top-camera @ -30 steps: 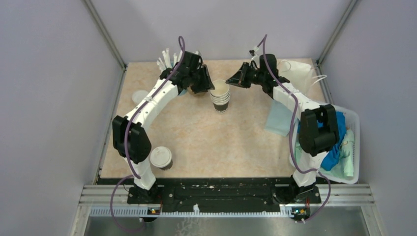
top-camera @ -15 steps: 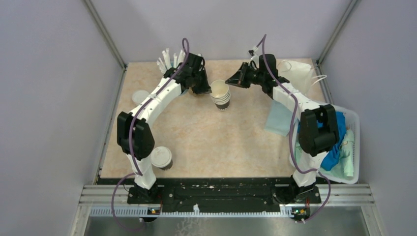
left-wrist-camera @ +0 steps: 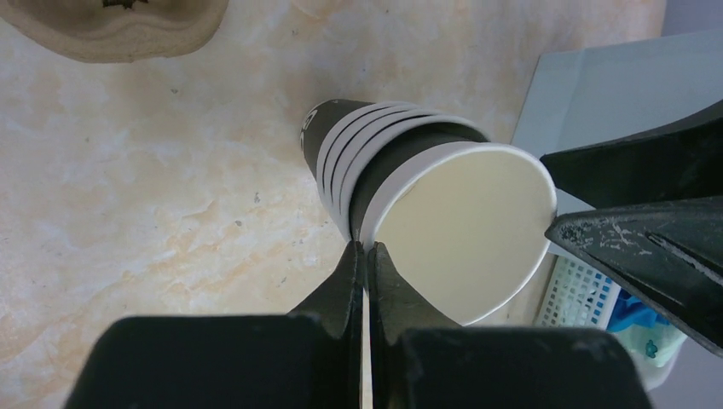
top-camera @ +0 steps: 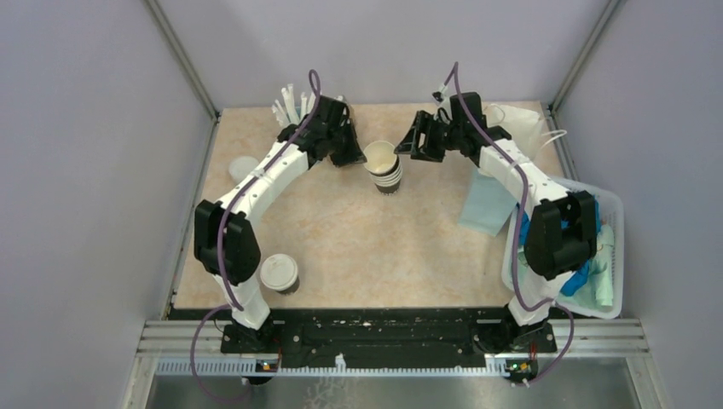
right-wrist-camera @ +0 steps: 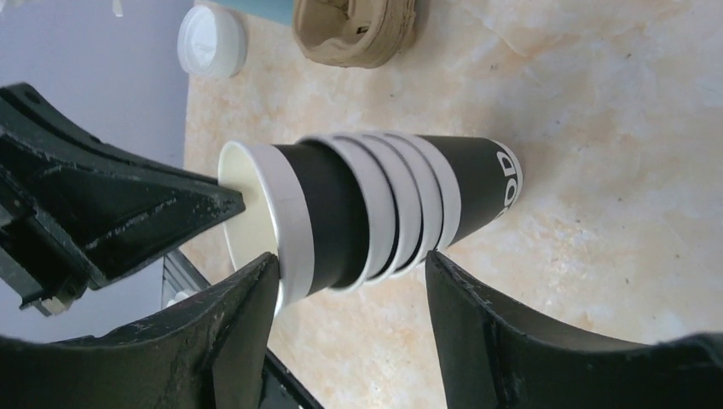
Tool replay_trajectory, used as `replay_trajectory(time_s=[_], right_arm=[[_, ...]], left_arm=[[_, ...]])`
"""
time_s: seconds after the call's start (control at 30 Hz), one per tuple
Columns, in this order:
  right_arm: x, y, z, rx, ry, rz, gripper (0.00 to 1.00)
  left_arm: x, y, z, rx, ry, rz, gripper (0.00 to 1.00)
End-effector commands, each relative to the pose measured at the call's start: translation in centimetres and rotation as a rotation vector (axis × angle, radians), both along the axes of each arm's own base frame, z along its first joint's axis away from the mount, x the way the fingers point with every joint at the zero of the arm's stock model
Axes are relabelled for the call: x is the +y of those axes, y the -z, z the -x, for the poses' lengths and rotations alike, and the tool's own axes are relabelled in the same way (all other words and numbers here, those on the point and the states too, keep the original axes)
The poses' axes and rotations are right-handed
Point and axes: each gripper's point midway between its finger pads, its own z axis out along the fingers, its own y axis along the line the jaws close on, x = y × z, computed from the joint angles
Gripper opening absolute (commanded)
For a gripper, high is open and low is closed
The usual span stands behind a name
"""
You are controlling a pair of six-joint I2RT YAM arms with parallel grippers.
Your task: Pack the takeout coffee
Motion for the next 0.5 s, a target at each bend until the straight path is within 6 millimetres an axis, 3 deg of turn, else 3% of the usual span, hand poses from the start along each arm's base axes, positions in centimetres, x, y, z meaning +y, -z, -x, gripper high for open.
replay_trajectory(time_s=[0.0,0.27,0.47], right_arm=[[-0.9,-4.1,1.2,-0.096,-0.004,0.017,0.65],[-3.5,-6.2,0.6,-0.167,0.068,0.140,0.79],[-4.9,-5.2,0.6,-0.171,0.113,0.256,0.79]], left_arm=[[-0.2,-4.4,-0.7,-0.113,-0.015,0.087,0.00],[-0.2,-7.6,-1.0,-0.171,-0.012,0.102,0.00],[1.7,-12.0,-0.7,-0.281,-0.034,0.049,0.00]])
